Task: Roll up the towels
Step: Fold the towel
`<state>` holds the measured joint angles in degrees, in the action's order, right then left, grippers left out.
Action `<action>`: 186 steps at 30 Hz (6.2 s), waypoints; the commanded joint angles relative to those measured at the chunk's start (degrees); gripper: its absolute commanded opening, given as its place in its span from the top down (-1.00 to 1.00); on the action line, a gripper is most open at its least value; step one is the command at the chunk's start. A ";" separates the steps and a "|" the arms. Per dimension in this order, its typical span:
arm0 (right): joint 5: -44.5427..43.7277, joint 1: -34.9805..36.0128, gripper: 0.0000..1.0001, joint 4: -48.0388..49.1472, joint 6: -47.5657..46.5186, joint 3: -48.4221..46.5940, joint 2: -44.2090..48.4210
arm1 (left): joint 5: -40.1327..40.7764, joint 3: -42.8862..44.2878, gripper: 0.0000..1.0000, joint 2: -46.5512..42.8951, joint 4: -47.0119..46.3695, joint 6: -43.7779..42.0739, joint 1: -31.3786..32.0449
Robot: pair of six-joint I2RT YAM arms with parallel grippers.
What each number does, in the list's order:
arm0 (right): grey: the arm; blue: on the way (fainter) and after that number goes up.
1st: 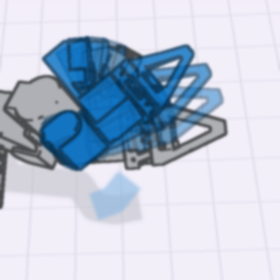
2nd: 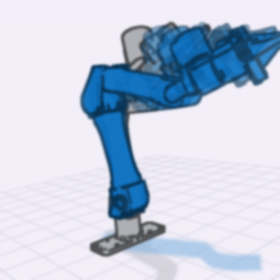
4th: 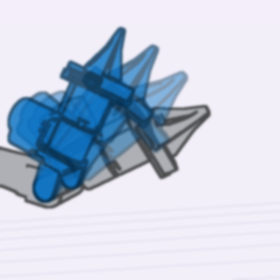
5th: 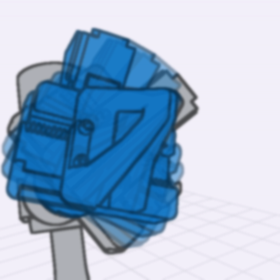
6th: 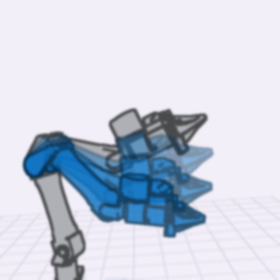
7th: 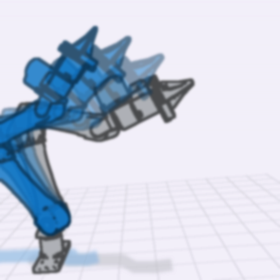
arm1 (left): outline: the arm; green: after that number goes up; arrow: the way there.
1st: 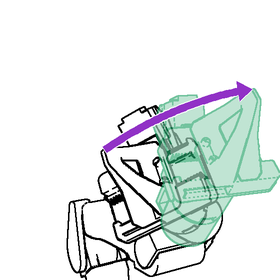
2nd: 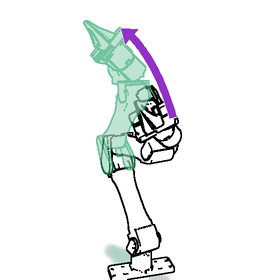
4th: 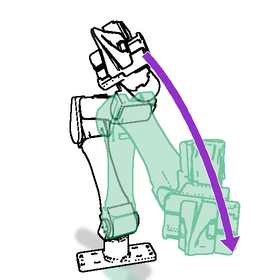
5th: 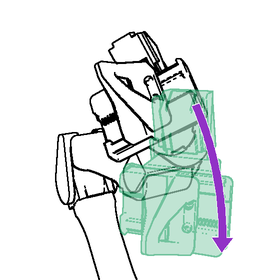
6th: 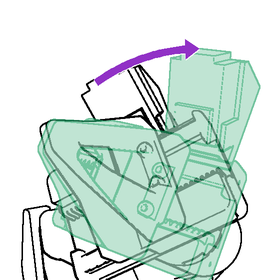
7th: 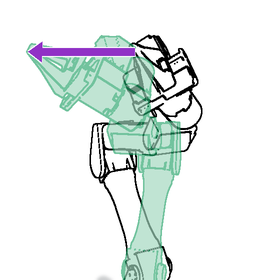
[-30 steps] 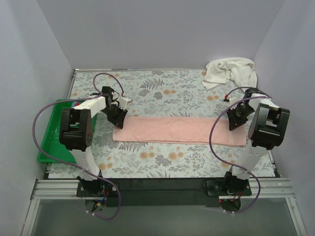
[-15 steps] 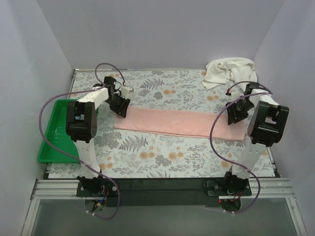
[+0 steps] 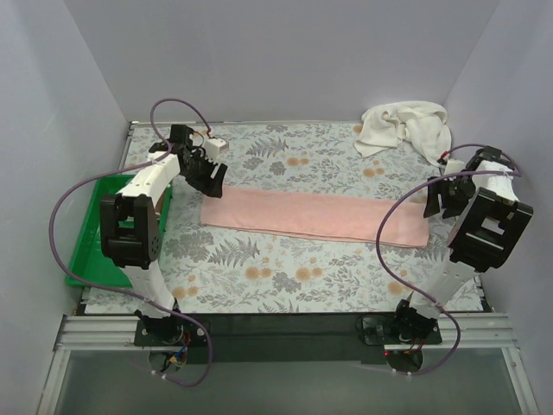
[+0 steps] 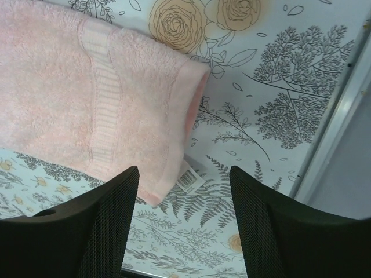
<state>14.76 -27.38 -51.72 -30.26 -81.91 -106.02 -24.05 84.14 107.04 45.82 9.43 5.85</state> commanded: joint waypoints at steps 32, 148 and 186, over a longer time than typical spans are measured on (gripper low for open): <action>8.44 -3.91 0.97 -4.87 2.23 -8.26 -6.75 | -3.37 -5.48 -0.20 -6.23 -3.46 1.47 -0.13; 17.84 51.19 0.97 0.13 20.86 -13.10 -15.27 | -4.42 -4.86 -0.89 -4.13 -1.97 4.98 -0.31; 11.42 33.00 0.61 0.22 9.78 -0.03 -10.35 | -8.82 -7.06 0.37 6.23 -6.01 8.85 5.14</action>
<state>25.76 4.80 -51.94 -18.90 -86.39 -116.62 -35.92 75.53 110.93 40.82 17.34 11.09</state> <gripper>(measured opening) 0.196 0.323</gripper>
